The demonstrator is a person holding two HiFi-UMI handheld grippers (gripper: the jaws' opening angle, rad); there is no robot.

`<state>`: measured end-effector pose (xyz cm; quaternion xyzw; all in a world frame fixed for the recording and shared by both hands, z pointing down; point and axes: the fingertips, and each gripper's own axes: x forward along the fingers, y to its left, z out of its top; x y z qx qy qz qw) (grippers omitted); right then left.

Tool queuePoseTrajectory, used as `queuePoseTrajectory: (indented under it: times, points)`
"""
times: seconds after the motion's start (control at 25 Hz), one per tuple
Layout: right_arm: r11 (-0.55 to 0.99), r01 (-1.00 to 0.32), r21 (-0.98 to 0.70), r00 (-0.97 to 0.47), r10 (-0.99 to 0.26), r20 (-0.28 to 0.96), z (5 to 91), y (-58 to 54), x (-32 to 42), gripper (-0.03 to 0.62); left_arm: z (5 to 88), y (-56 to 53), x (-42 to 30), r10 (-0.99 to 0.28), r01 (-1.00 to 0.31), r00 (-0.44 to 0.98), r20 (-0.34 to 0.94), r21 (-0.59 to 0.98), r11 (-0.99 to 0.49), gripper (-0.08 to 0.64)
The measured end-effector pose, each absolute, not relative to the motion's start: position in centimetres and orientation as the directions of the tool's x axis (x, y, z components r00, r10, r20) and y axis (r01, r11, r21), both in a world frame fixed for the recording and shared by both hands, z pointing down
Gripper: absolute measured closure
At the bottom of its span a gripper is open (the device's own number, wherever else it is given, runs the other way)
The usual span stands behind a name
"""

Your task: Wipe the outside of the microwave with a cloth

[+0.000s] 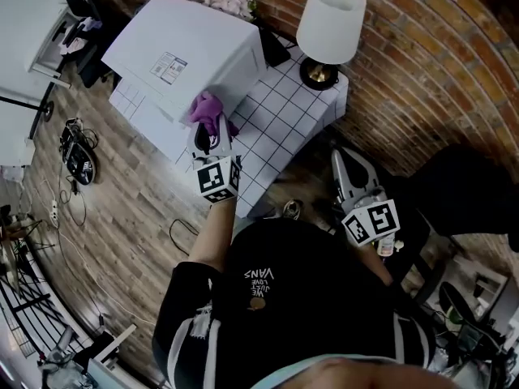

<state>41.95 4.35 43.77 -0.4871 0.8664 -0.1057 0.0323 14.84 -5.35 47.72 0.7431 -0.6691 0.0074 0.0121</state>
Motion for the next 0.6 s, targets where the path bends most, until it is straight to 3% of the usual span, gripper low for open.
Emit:
queuePoseTrajectory:
  times: [0.6]
  points:
    - [0.283, -0.93, -0.236, -0.314, -0.943, 0.106, 45.5, 6.1, 48.7, 0.594, 48.4, -17.2, 23.0, -0.982, -0.981, 0.183, 0.05, 0.078, -0.178, 0.417]
